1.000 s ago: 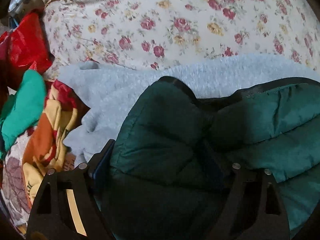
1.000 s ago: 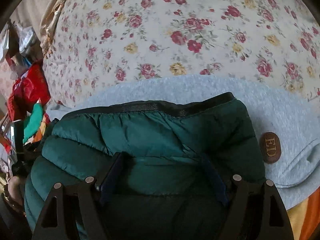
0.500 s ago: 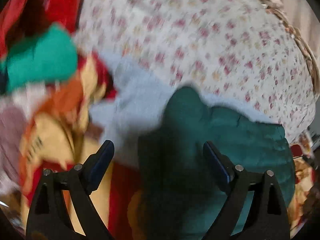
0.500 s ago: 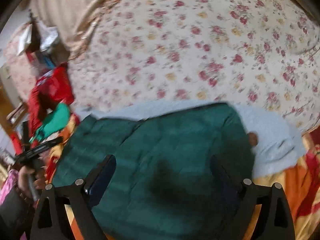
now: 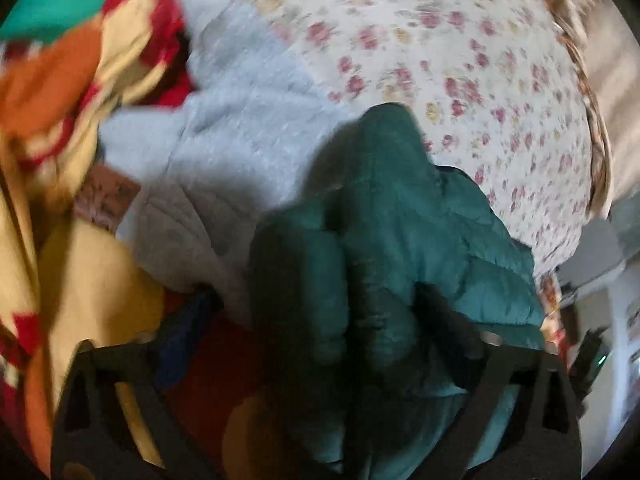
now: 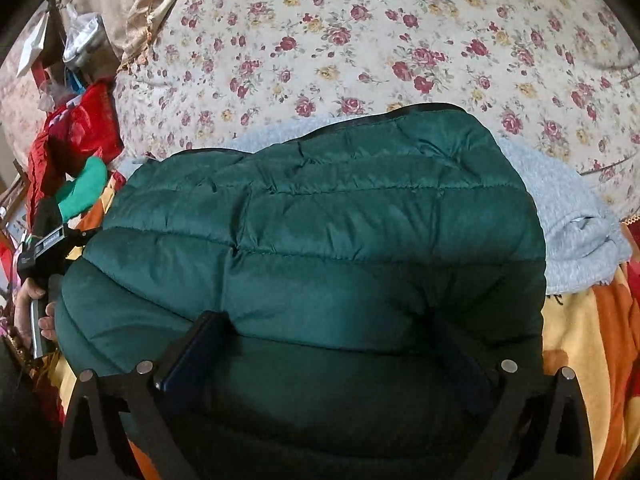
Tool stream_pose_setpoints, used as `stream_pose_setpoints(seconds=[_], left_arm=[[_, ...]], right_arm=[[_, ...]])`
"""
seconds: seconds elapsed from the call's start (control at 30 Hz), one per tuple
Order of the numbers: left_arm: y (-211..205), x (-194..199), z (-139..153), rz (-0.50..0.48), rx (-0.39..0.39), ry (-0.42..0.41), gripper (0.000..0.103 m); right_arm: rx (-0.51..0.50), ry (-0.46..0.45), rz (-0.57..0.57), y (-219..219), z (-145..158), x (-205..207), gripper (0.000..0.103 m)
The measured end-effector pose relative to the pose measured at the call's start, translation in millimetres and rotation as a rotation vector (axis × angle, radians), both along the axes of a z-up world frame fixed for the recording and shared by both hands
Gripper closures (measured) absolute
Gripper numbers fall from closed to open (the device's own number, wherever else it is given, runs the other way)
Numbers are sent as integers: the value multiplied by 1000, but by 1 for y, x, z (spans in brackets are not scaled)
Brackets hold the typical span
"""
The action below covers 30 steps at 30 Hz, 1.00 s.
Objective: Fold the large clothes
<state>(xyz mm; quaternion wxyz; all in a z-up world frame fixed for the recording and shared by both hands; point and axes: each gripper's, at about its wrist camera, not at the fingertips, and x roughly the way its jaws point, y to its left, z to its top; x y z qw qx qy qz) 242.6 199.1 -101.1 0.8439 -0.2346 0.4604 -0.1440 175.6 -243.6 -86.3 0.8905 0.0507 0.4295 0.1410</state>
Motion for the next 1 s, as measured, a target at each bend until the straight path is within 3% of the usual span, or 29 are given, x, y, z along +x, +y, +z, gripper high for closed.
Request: stream_pose_setpoints(seconds=[0.07, 0.17, 0.3, 0.47, 0.57, 0.73, 0.77, 0.8, 0.87, 0.9, 0.93, 0.97, 1.0], left_arm=[[-3, -2, 7, -12, 11, -31, 46], [-2, -1, 7, -9, 10, -35, 57], [-10, -3, 11, -2, 81, -62, 62], [-19, -9, 13, 6, 182, -94, 61], [-18, -13, 14, 13, 182, -85, 61], [-17, -15, 14, 13, 171, -66, 55], [-15, -14, 12, 16, 164, -60, 51], [-14, -13, 11, 19, 156, -54, 50], [-13, -13, 9, 17, 146, -48, 47], [-13, -12, 9, 16, 144, -47, 47], [-12, -12, 8, 17, 139, -43, 47], [-12, -12, 7, 19, 135, -39, 46], [-11, -13, 7, 27, 133, -38, 47]], right_arm=[[0, 1, 3, 0, 0, 0, 0], [3, -1, 9, 1, 2, 0, 0], [-38, -28, -32, 6, 13, -4, 0], [-278, -191, 7, 47, 36, -12, 1], [-306, -174, -25, 32, 36, 4, 1], [-167, -16, -149, -56, 10, 32, 1], [-79, 20, -184, -79, 2, 35, 0], [91, 64, -193, -104, -11, 37, 0], [338, 112, -159, -131, -34, 38, 1], [411, 127, -133, -137, -43, 39, 2], [459, 128, -102, -139, -46, 40, 12], [510, 119, -46, -138, -48, 40, 28], [537, 105, -1, -136, -46, 40, 33]])
